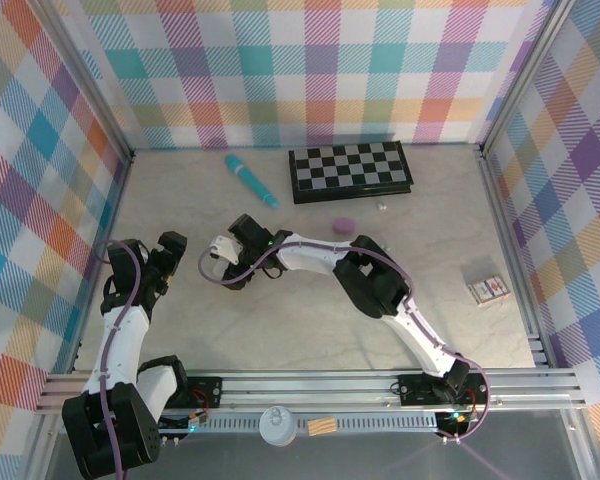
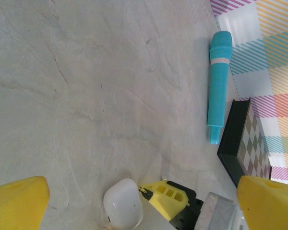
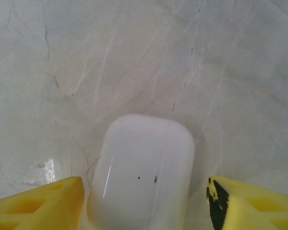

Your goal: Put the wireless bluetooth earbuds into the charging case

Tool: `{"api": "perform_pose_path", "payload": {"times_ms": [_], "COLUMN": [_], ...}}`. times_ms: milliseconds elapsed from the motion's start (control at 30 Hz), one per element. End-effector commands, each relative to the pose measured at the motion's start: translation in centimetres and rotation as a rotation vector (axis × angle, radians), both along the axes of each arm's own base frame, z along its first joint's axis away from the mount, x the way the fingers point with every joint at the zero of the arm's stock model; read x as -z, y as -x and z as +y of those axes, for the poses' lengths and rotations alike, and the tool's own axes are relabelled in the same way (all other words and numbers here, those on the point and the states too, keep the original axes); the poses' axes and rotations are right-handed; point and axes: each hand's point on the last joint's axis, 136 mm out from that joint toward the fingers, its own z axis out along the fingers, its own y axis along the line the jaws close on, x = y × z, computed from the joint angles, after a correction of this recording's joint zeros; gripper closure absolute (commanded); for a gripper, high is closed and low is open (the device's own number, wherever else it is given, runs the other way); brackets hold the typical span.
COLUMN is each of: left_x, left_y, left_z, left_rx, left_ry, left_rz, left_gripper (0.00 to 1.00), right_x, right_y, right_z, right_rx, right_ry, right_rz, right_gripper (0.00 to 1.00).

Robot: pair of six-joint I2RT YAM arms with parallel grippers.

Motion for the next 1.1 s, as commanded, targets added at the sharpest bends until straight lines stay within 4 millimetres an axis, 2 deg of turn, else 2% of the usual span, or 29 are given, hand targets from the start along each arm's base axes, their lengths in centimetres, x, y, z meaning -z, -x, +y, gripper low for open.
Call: {"api": "perform_pose_path", "payload": {"times_ms": [0, 100, 233, 433, 600, 700, 800, 967, 1067], "left_x": [0.2, 0.4, 0.4, 0.0, -1.6, -2.4, -2.6, -3.2, -4.3], "left_y": [0.2, 0.2, 0.3, 0.5, 0.5, 0.3, 0.7, 2.7, 3.5], "left_z": [0.0, 0.0, -0.1, -0.1, -1.2, -3.3, -6.8, -13.1, -16.1], "left_rx": [0.012, 0.013, 0.015, 0.036, 0.108, 0.209, 0.349, 0.594, 0.732], "left_ry": [0.001, 0.005, 0.004, -0.032, -0.088, -0.094, -0.053, 0.063, 0.127], "left_rz": [0.002, 0.007, 0.007, -0.001, -0.036, -0.062, -0.102, -0.165, -0.213], "left_gripper": [0.00, 0.00, 0.00, 0.00, 0.00, 0.00, 0.00, 0.00, 0.08], "right_x": [2.1, 2.1, 1.7, -1.9, -5.5, -7.2, -9.1, -11.3, -13.0], "right_y": [1.3, 1.4, 1.5, 1.3, 1.6, 1.9, 2.4, 4.0, 5.1], "right_z": [0.0, 0.1, 0.1, -0.9, -3.1, -5.3, -7.9, -12.3, -13.9], "right_rx": [-0.021, -0.032, -0.034, -0.012, 0.018, 0.032, 0.040, 0.016, -0.005], "right_ry": [0.033, 0.025, 0.020, -0.019, -0.053, -0.050, -0.053, -0.005, -0.008], "right_rz": [0.063, 0.071, 0.066, -0.007, -0.094, -0.148, -0.171, -0.210, -0.213], "right_gripper": [0.37, 0.51, 0.52, 0.52, 0.52, 0.52, 0.53, 0.53, 0.53]}}
